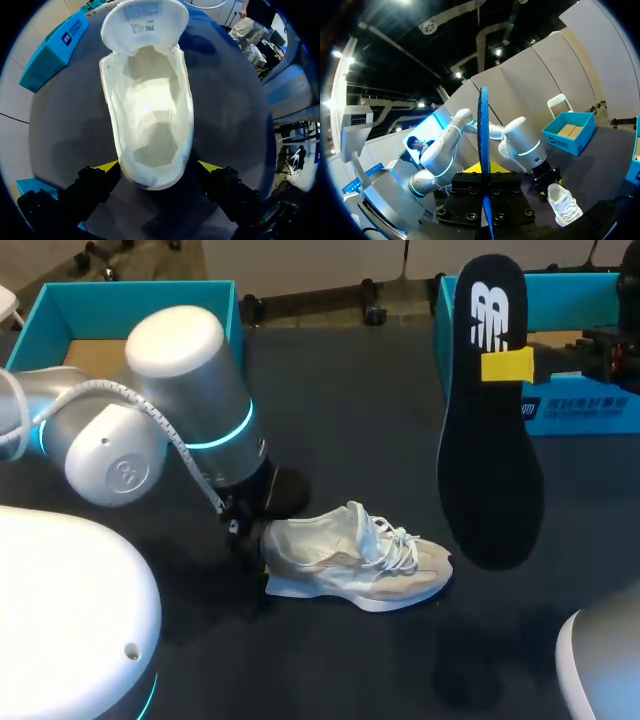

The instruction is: Take the shoe out of the shoebox, open the shoe tongue, remove and reinsert the insole, then place the shoe into the shoebox

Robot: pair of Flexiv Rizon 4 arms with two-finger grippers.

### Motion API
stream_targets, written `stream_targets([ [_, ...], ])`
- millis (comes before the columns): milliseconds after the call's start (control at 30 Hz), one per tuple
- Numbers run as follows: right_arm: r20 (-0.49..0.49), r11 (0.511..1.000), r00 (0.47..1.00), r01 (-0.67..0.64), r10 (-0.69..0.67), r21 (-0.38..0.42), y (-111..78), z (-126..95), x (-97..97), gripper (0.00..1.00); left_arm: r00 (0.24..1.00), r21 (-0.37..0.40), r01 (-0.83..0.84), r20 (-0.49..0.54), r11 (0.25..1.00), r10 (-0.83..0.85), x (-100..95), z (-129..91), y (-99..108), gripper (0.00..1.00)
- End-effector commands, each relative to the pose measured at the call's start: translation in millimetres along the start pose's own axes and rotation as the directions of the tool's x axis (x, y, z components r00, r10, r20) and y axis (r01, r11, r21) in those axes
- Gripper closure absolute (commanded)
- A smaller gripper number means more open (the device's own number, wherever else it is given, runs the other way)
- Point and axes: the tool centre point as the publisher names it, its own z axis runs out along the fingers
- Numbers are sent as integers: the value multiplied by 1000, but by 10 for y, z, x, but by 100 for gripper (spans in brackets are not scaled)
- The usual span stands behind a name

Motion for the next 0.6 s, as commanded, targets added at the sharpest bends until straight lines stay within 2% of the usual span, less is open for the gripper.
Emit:
stream_targets([
  [33,-3,1000,1000,-1,1,6,30,25,-26,100,1000,11,-7,-8,1000,7,2,-244,-17,0],
  [267,-3,1000,1000,-1,1,6,30,25,-26,100,1000,31,-6,-7,999,6,-171,-320,-235,0],
  [600,-3,1000,1000,-1,1,6,30,25,-26,100,1000,14,-20,9,1000,20,-417,-169,-661,0],
])
